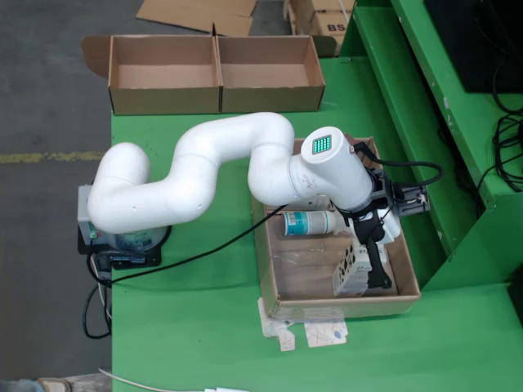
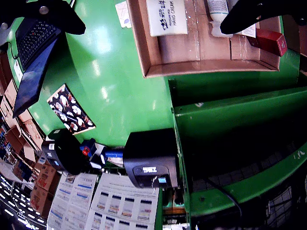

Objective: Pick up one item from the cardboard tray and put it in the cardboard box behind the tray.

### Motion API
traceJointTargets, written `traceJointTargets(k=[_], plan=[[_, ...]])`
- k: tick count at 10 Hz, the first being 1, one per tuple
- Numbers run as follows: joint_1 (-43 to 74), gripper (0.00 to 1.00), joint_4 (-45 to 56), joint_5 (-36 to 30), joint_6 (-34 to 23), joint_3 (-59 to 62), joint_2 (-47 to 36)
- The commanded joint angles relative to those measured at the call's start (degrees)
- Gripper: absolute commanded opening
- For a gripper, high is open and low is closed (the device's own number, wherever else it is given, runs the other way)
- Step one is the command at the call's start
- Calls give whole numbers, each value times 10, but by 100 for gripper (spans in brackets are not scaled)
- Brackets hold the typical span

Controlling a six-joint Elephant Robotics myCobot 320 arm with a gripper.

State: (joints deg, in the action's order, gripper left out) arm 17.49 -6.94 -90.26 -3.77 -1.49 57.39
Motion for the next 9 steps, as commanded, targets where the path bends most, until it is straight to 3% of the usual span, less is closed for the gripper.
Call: traceJointTargets(k=[1,9], plan=[[-68,100,-225,337,-40,15,68],[-74,100,-224,352,-47,15,89]])
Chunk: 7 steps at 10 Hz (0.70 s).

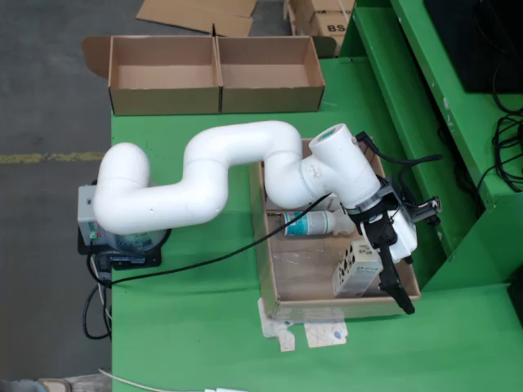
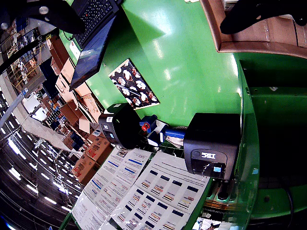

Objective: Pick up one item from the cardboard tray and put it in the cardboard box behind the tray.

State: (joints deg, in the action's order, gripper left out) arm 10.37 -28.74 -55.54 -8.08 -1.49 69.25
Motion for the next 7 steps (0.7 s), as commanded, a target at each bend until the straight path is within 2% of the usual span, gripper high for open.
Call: traceJointTargets(k=[1,3,4,7], plan=[[-5,100,-6,-17,-4,15,-36],[-18,100,-7,-12,-23,15,-39],[-49,100,-7,-7,-66,15,-46],[-57,100,-7,-23,-75,15,-55]])
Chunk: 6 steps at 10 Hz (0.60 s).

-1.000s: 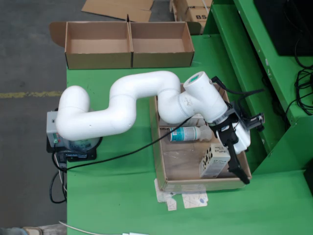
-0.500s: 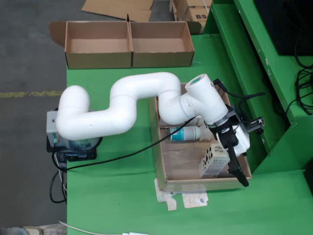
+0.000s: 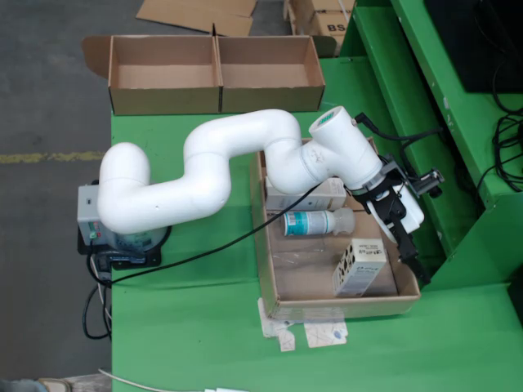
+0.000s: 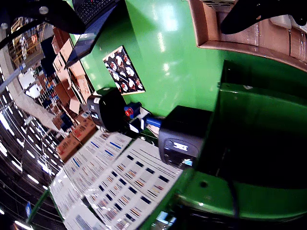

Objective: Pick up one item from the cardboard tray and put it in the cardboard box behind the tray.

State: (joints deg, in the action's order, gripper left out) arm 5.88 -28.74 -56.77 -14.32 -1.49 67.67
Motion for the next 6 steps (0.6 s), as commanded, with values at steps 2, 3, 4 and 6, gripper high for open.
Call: traceJointTargets(k=[2,3,4,6], plan=[[-16,100,-7,10,-18,15,-37],[-17,100,-7,10,-17,15,-38],[-16,100,-7,11,-19,15,-38],[-23,100,-7,12,-34,15,-41]])
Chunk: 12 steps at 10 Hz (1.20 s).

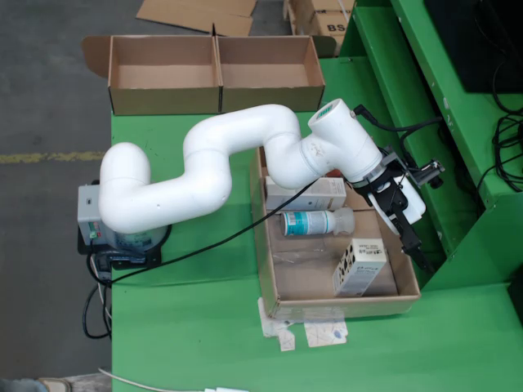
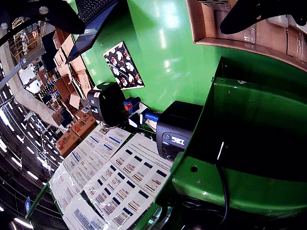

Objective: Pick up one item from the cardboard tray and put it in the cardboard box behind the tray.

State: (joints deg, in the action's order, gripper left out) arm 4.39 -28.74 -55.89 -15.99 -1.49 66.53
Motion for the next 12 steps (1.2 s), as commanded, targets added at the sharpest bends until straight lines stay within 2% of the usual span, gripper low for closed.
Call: traceJointTargets(k=[1,2,4,5,8,10,11,12], plan=[[18,100,19,-167,12,15,-48],[35,100,64,-265,23,15,-66],[35,100,64,-265,23,15,-66],[44,100,75,-294,5,15,-71],[52,100,87,-321,-4,15,-75],[55,100,91,-327,7,15,-77],[67,100,88,-346,51,15,-75],[67,100,88,-346,51,15,-75]])
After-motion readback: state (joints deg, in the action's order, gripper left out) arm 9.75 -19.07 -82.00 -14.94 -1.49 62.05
